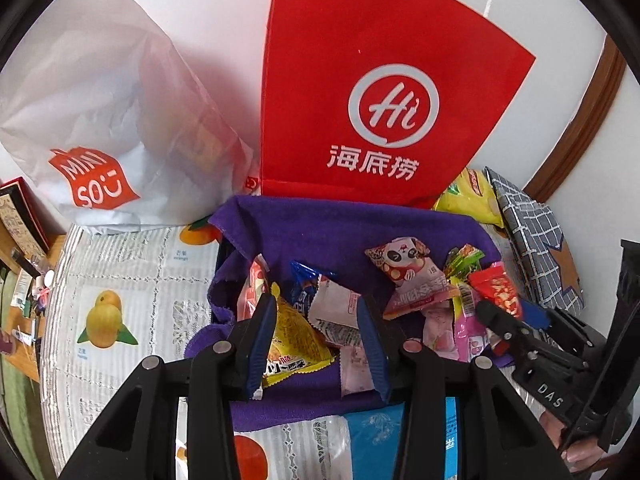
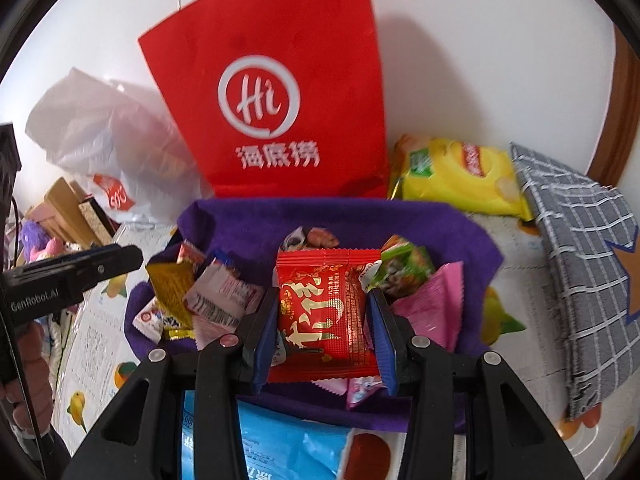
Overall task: Organize snacks
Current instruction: 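Lower both tools onto the towel and open them to release the packets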
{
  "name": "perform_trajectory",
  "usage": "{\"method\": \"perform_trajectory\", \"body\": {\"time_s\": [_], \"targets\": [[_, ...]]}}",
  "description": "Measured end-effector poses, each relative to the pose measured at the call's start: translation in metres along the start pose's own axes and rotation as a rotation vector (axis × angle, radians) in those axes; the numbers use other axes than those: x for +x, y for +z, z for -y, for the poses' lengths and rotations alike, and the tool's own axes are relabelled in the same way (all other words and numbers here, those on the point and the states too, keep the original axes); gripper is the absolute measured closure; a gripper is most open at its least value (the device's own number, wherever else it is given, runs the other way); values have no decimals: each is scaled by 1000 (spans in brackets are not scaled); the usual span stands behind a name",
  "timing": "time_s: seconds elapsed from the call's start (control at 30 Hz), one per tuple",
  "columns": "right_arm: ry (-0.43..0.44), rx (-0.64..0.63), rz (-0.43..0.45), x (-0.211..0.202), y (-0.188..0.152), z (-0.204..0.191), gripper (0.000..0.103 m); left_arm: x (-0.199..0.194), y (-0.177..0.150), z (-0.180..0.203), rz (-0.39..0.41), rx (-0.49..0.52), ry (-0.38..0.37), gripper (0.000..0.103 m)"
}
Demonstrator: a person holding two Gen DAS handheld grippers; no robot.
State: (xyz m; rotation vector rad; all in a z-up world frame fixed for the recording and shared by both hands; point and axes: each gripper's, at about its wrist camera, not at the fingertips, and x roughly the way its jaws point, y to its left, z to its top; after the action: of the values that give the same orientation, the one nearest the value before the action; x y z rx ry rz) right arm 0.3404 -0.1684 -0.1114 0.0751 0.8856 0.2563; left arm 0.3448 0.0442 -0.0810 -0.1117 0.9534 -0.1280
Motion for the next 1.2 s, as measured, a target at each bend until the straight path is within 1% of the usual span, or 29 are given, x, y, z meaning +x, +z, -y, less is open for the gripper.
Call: {"method": "perform_trajectory", "body": {"time_s": [0.1,0.23,0.37,0.6,0.9,0.97,1.07,1.2], "targets": [[16,-7,-23,8,-3,-4,60,9,-5,4,-18,21,-8,63],[31,-29,-44,16,-6,-10,60,24,-12,8,-65,35,-27,63],[31,-52,-70,26,-9,-14,60,33,-17,8,-90,39,-38,62],[18,-56,-98,41,-13,-13,60,36,-19,7,-89,42,-57,56],[6,-56,-101,45,-14,-11,59,34,-20,8,-85,46,-56,50],[7,-53,-102,44,-14,-11,57,33,-21,8,-88,46,-57,47],[17,-57,-99,40,-15,-12,51,30,-21,10,-90,46,-58,44],[23,-58,-88,32,-14,-15,51,21,-23,12,-84,42,-50,42]]}}
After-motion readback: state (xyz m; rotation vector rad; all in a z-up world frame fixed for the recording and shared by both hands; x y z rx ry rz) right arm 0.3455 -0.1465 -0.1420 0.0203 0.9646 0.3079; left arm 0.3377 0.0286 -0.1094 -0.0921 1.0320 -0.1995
